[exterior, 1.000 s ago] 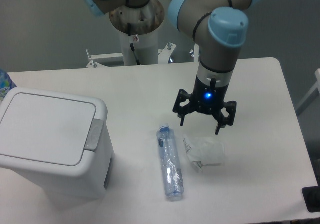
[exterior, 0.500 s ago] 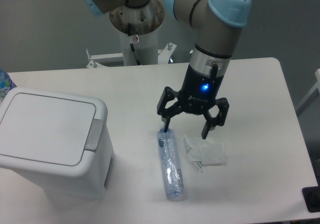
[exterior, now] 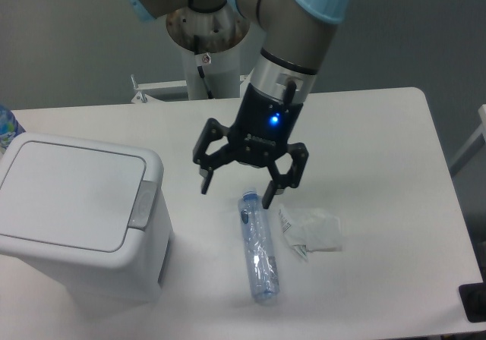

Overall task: Open the trash can
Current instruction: 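Lower the gripper finger onto the grey button on the lid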

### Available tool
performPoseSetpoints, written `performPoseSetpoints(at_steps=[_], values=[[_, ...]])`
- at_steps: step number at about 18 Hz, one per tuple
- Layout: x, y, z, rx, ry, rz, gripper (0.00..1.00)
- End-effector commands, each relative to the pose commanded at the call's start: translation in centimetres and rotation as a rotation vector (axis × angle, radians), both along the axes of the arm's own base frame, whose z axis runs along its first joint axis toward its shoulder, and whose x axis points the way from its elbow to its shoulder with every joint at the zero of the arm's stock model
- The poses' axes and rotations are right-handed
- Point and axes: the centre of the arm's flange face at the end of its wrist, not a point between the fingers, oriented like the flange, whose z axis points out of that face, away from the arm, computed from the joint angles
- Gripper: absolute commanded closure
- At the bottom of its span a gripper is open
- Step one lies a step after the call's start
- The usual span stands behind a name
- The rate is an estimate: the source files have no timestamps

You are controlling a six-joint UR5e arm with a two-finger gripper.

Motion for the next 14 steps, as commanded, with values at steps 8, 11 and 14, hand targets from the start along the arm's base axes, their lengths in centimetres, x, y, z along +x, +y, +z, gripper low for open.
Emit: performPoseSetpoints(at_steps=[8,11,14], values=[[2.7,1.8,-1.6,-0.022,-0.025,-0.043,0.00],[2.6,2.1,-2.2,-0.026,-0.026,-0.049,0.00],[2.7,2.6,-2.5,-0.021,-0.019,-0.059,0.00]])
